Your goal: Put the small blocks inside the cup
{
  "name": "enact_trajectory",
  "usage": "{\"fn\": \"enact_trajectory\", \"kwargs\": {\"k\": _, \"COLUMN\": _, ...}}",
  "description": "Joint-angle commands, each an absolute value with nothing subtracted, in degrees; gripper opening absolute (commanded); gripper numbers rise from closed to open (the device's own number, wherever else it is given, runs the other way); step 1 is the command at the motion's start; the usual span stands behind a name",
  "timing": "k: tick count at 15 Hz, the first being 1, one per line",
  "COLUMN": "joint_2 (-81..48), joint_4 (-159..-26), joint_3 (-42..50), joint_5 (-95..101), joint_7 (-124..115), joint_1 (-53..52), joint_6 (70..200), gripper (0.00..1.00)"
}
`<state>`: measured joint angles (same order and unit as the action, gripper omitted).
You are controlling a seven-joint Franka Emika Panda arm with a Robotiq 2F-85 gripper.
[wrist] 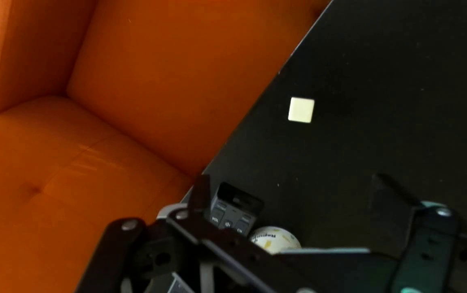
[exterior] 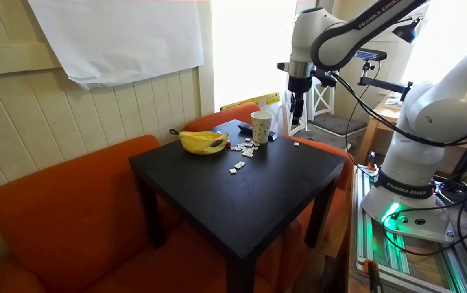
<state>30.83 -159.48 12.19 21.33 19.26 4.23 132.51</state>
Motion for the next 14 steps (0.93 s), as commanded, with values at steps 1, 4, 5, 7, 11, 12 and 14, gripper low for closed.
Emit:
{"fn": "enact_trajectory", "kwargs": {"k": 1, "joint_2": 26.5, "joint_4": -159.5, "joint_3": 13.9, "joint_5": 18.9, "joint_7": 23.5, "joint_1": 5.3, "joint_6": 132.8, "gripper": 1.00}}
{"fn": "enact_trajectory", "kwargs": {"k": 4, "joint_2": 24.5, "joint_4": -159.7, "joint_3": 13.6, "joint_5": 18.3, "joint_7": 23.5, "joint_1": 5.6, "joint_6": 132.4, "gripper": 1.00}}
{"fn": "enact_trajectory", "kwargs": {"k": 5, "joint_2": 23.8, "joint_4": -159.7, "joint_3": 13.4, "joint_5": 18.0, "joint_7": 23.3, "joint_1": 5.6, "joint_6": 132.5, "gripper": 1.00}}
{"fn": "enact_trajectory", "kwargs": {"k": 7, "joint_2": 22.7, "joint_4": -159.7, "joint_3": 12.9, "joint_5": 17.8, "joint_7": 22.6, "joint_1": 5.6, "joint_6": 132.3, "gripper": 1.00}}
{"fn": "enact_trajectory", "kwargs": {"k": 11, "joint_2": 20.7, "joint_4": -159.7, "joint_3": 12.4, "joint_5": 18.3, "joint_7": 21.7, "joint_1": 6.2, "joint_6": 133.2, "gripper": 1.00}}
{"fn": "enact_trajectory", "kwargs": {"k": 12, "joint_2": 20.1, "joint_4": -159.7, "joint_3": 12.2, "joint_5": 18.5, "joint_7": 21.2, "joint_1": 6.3, "joint_6": 133.4, "gripper": 1.00}}
{"fn": "enact_trajectory", "kwargs": {"k": 14, "joint_2": 19.0, "joint_4": -159.6, "joint_3": 12.0, "joint_5": 18.5, "joint_7": 20.7, "joint_1": 6.3, "joint_6": 133.6, "gripper": 1.00}}
